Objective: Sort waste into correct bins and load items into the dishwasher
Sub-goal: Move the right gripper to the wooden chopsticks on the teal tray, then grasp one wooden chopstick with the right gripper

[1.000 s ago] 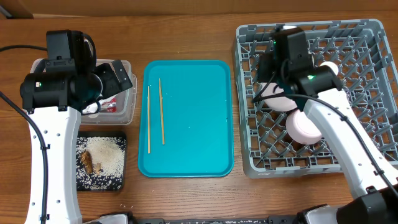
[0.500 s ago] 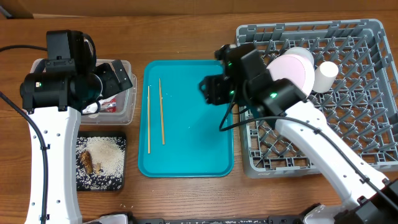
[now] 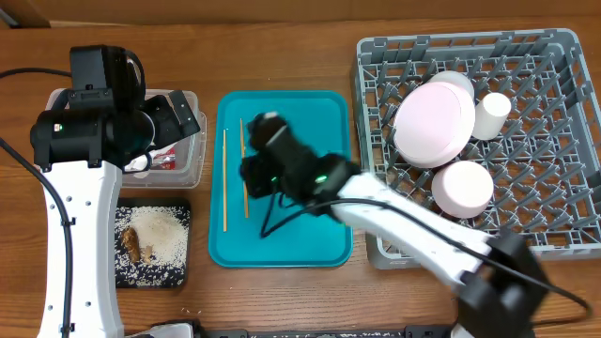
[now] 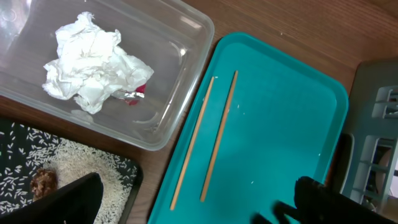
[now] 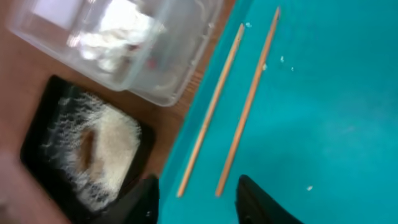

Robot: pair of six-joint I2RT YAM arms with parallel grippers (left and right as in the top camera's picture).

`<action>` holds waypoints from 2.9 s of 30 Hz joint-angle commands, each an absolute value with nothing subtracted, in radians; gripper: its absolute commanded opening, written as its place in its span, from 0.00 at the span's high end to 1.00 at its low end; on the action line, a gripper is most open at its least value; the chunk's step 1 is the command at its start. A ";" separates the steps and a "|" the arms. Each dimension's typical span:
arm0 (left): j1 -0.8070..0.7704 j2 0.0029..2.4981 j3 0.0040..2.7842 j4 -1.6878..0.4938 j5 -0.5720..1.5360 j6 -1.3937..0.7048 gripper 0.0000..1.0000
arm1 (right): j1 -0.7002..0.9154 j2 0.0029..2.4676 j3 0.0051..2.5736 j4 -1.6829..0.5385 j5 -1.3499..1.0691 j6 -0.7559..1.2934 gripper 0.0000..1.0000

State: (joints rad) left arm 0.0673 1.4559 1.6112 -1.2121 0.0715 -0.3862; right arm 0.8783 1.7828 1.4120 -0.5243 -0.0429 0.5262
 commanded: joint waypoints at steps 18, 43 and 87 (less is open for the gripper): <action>0.066 1.453 1.625 -1.211 0.071 -0.393 0.00 | 0.949 2.105 1.420 -0.313 0.157 0.524 0.73; 0.065 1.453 1.625 -1.211 0.071 -0.393 0.00 | 1.009 2.165 1.420 -0.282 0.277 0.497 0.76; 0.065 1.453 1.625 -1.211 0.071 -0.393 0.00 | 1.008 2.164 1.422 -0.388 0.333 0.497 0.87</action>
